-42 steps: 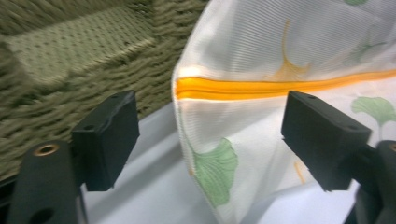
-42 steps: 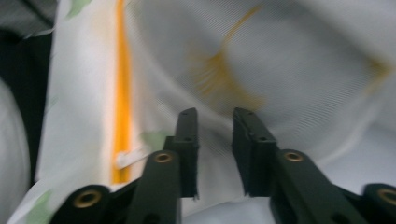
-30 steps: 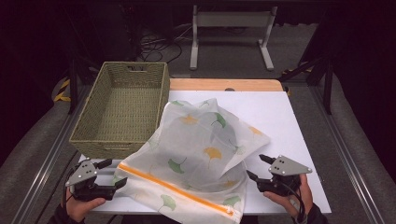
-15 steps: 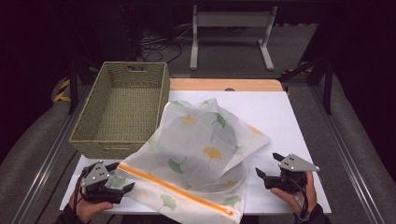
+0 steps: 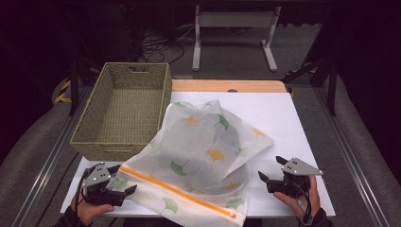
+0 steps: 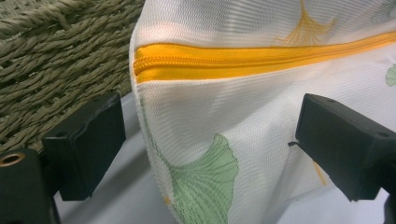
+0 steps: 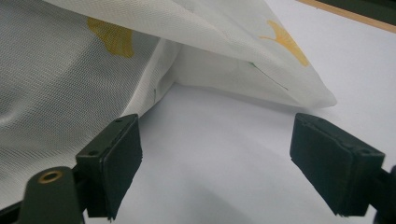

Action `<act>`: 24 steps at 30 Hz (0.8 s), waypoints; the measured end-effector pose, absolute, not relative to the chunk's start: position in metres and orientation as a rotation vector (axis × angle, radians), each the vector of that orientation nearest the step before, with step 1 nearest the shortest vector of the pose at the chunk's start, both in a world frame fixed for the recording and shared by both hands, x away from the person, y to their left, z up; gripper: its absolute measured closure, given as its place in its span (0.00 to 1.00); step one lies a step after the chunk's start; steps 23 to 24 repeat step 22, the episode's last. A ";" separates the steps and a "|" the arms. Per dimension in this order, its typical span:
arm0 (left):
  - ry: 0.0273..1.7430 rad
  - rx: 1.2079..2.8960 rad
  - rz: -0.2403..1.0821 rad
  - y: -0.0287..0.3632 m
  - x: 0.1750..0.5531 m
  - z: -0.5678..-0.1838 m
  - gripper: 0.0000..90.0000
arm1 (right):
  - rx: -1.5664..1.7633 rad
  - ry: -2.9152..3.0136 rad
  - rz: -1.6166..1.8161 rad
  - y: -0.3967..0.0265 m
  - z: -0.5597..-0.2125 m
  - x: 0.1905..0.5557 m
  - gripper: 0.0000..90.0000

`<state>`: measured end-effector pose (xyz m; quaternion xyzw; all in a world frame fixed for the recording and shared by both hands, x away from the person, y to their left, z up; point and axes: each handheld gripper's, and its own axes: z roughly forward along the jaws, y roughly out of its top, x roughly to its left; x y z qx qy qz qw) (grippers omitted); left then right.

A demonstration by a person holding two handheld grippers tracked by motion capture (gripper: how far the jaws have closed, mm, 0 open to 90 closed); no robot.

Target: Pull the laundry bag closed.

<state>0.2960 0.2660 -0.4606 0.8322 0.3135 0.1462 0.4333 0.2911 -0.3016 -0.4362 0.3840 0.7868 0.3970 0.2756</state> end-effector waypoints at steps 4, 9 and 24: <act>0.785 2.060 0.352 0.266 0.296 -0.460 0.11 | 1.029 2.111 1.066 -0.301 -0.436 0.289 0.20; 0.797 2.064 0.361 0.264 0.296 -0.460 0.11 | 1.030 2.107 1.071 -0.300 -0.435 0.289 0.20; 0.783 2.071 0.349 0.262 0.300 -0.461 0.11 | 1.040 2.140 1.081 -0.296 -0.440 0.288 0.21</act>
